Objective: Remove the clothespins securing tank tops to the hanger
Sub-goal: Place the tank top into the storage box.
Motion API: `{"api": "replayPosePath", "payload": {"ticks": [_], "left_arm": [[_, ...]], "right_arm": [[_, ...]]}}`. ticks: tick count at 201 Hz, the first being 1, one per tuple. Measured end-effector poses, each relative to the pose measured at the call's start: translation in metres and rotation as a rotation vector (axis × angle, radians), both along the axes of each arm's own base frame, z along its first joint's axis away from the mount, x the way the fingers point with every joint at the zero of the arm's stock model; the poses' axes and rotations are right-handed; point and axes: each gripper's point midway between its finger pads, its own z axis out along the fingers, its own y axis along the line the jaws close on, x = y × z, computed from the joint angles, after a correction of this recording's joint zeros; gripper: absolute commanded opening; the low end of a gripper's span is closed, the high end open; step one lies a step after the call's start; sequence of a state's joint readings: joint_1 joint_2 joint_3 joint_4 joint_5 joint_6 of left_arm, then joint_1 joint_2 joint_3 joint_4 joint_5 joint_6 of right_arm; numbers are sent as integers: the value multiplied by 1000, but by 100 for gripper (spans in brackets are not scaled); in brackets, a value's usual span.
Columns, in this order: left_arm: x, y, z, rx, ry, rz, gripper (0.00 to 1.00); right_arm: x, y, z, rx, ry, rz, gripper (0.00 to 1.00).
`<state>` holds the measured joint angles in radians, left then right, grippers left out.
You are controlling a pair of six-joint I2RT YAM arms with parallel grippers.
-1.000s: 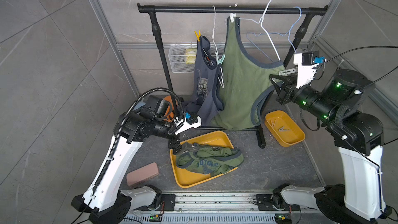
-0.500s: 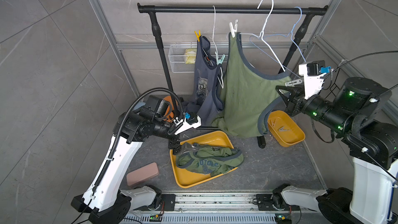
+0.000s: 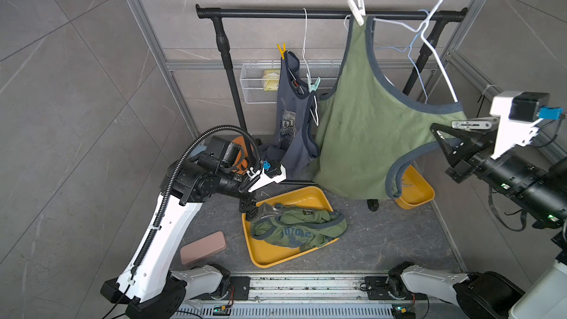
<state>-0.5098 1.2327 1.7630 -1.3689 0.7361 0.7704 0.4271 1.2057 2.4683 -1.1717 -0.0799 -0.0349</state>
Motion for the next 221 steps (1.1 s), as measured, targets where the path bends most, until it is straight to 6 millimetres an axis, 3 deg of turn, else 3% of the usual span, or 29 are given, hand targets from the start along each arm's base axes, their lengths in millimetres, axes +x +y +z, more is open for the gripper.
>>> {"api": "replayPosePath", "payload": {"ticks": [47, 111, 166, 221], "left_arm": [[-8, 4, 0, 9, 3, -9, 96], [-22, 12, 6, 13, -27, -32, 96], [-30, 17, 14, 15, -89, -76, 96], [-33, 26, 2, 32, -108, -74, 96]], "right_arm": [[-35, -10, 20, 37, -83, 32, 0], [-71, -22, 28, 74, -138, 59, 0], [-114, -27, 43, 131, -217, 142, 0], [-133, -17, 48, 165, -229, 247, 0]]}}
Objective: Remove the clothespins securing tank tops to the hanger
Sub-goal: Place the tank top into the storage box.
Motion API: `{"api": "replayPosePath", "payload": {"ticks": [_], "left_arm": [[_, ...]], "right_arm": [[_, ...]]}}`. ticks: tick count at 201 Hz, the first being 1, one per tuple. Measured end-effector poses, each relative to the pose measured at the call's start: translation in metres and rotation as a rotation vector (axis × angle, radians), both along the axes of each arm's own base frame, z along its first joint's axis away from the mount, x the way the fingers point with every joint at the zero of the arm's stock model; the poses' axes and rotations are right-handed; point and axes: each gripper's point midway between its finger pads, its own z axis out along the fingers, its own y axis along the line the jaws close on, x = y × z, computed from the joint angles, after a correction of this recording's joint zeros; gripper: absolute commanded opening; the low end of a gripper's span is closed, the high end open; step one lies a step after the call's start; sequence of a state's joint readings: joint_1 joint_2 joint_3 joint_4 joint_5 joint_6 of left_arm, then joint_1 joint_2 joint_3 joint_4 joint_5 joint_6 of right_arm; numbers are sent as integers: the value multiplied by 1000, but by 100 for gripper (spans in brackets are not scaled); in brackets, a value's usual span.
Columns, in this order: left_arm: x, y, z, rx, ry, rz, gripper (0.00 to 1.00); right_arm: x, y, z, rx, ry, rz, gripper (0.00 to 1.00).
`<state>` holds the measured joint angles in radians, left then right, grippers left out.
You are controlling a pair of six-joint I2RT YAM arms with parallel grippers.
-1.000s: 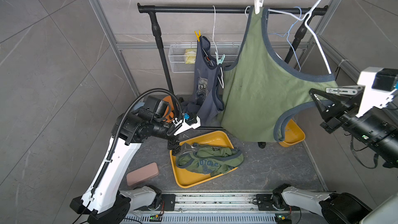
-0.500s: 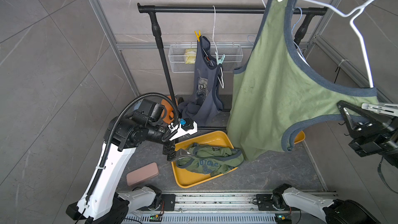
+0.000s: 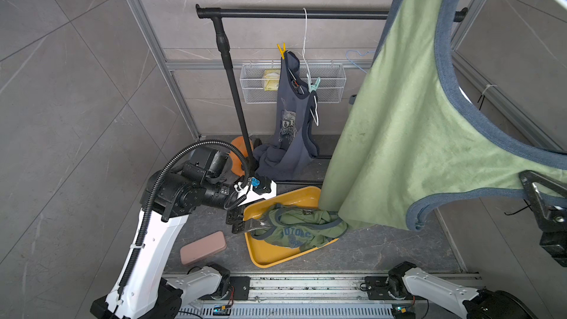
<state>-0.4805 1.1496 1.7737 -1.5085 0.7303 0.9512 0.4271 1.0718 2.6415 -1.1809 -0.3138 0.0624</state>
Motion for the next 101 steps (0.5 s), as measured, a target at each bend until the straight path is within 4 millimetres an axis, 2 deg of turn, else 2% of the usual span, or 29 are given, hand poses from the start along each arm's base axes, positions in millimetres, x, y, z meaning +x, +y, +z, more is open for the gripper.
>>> {"api": "replayPosePath", "payload": {"ticks": [44, 101], "left_arm": [[-8, 8, -2, -4, -35, 2, 96], [-17, 16, -1, -3, -76, 15, 95]], "right_arm": [[-7, 12, 7, 20, -1, 99, 0], [-5, 30, 24, 54, -20, 213, 0]]}}
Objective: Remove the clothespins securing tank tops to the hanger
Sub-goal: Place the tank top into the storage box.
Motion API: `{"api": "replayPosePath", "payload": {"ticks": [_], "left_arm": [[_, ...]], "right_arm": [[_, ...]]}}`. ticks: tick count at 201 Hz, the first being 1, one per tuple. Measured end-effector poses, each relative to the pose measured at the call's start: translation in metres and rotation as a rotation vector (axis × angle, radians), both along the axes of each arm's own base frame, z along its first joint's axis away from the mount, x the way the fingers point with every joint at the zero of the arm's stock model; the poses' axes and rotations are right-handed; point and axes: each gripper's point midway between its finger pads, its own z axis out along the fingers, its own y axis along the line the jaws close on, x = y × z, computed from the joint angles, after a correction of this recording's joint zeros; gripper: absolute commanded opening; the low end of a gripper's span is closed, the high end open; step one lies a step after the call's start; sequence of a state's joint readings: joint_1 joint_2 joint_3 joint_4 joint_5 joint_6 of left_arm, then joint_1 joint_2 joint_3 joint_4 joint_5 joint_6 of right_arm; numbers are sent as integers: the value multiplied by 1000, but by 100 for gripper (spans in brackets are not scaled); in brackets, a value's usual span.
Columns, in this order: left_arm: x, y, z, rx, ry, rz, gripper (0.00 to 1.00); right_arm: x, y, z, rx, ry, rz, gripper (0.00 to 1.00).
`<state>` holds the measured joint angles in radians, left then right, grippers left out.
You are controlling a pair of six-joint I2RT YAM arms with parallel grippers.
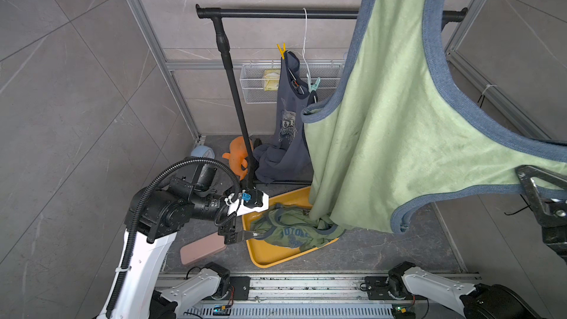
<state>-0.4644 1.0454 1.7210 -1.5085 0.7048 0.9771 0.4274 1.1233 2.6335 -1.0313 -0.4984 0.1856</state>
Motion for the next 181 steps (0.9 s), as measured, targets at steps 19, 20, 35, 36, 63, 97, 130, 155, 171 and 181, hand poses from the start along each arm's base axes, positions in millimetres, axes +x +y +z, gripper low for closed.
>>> {"api": "replayPosePath", "payload": {"ticks": [19, 20, 35, 36, 63, 97, 130, 155, 171, 181], "left_arm": [[-3, 2, 1, -3, -15, 3, 95], [-3, 2, 2, -3, -15, 3, 95], [-5, 3, 2, -5, -23, 4, 95], [-5, 3, 3, -5, -24, 4, 95], [-7, 6, 4, -8, -39, 8, 95], [-10, 7, 10, -18, -64, 9, 95], [-13, 9, 20, -36, -100, 7, 95], [-18, 11, 26, -50, -127, 6, 95], [-22, 12, 30, -63, -140, 2, 95], [-24, 12, 34, -76, -149, -6, 95]], "right_arm": [[5, 7, 2, 3, 8, 34, 0], [5, 7, 2, 2, 8, 35, 0], [14, 15, 0, -2, 25, 61, 0], [15, 16, 0, -1, 27, 64, 0], [38, 33, -8, -15, 91, 113, 0], [61, 53, -18, -25, 163, 188, 0], [72, 69, -26, -26, 209, 277, 0], [81, 81, -32, -34, 238, 339, 0], [86, 88, -38, -40, 264, 375, 0], [88, 92, -41, -44, 278, 398, 0]]}}
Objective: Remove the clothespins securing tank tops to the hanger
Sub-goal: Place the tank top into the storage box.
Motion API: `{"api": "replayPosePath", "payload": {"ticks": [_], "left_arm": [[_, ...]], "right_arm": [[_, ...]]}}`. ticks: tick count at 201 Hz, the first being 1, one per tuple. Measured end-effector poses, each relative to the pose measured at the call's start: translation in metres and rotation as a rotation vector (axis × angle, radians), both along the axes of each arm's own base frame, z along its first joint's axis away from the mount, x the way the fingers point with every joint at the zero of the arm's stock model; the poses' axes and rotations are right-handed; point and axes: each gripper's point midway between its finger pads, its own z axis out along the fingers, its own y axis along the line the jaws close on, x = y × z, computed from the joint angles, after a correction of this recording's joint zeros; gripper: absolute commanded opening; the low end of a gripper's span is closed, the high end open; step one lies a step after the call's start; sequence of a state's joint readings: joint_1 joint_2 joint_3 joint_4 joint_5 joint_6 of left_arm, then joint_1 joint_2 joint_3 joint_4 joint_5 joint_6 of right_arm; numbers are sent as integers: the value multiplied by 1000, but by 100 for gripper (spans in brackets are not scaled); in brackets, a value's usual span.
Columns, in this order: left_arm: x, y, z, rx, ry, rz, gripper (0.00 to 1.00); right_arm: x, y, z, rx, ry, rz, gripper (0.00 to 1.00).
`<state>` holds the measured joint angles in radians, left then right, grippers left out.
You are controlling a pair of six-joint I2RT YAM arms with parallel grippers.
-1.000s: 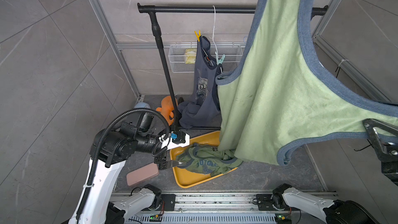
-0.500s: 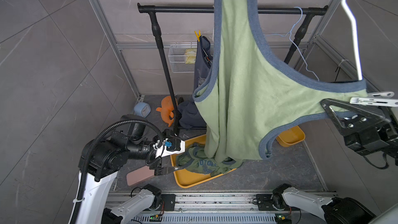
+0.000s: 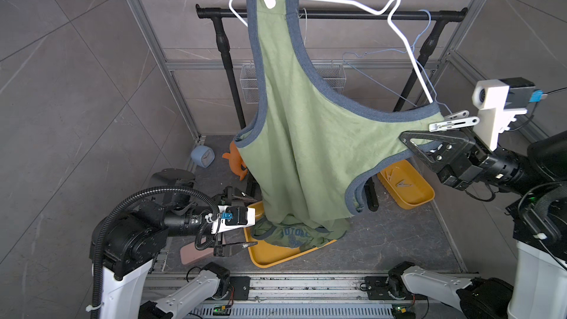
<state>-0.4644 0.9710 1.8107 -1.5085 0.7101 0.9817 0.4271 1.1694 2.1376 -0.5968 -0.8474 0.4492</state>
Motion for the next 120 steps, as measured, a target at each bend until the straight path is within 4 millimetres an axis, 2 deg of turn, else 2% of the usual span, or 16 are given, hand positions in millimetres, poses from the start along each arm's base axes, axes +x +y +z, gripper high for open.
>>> {"api": "replayPosePath", "payload": {"ticks": [23, 47, 92, 120], "left_arm": [[-5, -1, 14, -32, -29, -17, 95], [-13, -1, 32, -78, -70, -43, 95], [-33, -1, 70, -175, -151, -103, 95], [-43, -1, 89, -223, -189, -133, 94]], "right_arm": [[8, 9, -10, -16, 34, 47, 0], [23, 20, -30, -44, 86, 84, 0], [48, 38, -84, -119, 214, 122, 0], [52, 42, -114, -176, 252, 123, 0]]}}
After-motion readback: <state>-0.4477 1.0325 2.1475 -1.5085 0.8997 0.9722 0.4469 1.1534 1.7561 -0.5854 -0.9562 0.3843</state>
